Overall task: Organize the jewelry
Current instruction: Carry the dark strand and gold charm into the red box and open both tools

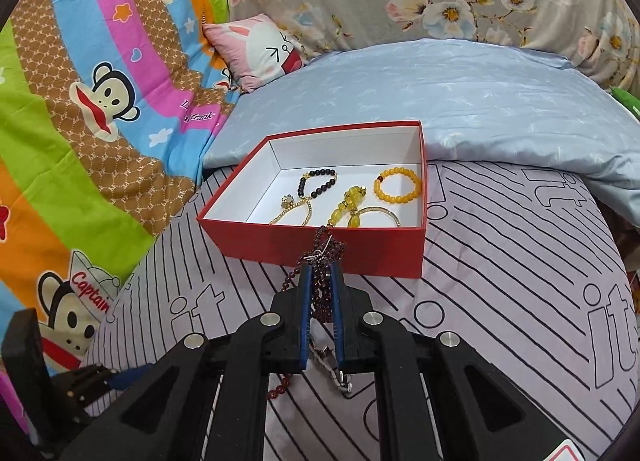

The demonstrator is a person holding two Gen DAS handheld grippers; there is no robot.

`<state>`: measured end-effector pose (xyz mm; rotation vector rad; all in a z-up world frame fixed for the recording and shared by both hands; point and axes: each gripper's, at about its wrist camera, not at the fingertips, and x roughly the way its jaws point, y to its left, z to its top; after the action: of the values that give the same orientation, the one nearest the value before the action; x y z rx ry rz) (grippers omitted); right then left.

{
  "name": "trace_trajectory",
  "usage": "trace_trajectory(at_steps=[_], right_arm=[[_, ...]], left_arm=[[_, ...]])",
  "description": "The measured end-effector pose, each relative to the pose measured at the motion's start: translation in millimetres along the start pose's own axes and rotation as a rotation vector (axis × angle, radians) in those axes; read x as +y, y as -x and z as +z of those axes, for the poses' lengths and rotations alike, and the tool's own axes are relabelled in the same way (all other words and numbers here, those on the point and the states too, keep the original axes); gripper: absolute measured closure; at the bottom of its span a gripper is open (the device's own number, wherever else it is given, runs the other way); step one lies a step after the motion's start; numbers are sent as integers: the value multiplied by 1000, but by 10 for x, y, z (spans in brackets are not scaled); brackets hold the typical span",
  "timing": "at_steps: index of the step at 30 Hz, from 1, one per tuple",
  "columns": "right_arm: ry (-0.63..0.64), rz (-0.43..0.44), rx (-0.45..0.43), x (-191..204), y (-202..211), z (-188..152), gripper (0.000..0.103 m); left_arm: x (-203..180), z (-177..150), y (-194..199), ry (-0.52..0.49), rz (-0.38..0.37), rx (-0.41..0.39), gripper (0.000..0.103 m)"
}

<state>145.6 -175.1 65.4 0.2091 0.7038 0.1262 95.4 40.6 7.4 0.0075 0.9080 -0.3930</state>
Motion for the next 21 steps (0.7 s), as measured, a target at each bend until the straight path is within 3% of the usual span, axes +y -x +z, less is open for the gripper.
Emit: trace_trajectory(at_steps=[3,8,16,21], right_arm=[[-3,0,-5,4,32,5,94],[0,2,-8,17,27,24,94],[1,7,-5,31,-9,28,94],[15,7,-15,58,-32,118,94]], left_arm=[[-55,-31,-73,-12,6,17,67],[-53,-41,-91,-16,31,13,89],[-82,-24,-46,-20,11,-1,90],[-60,201,42,2,-21,-31,90]])
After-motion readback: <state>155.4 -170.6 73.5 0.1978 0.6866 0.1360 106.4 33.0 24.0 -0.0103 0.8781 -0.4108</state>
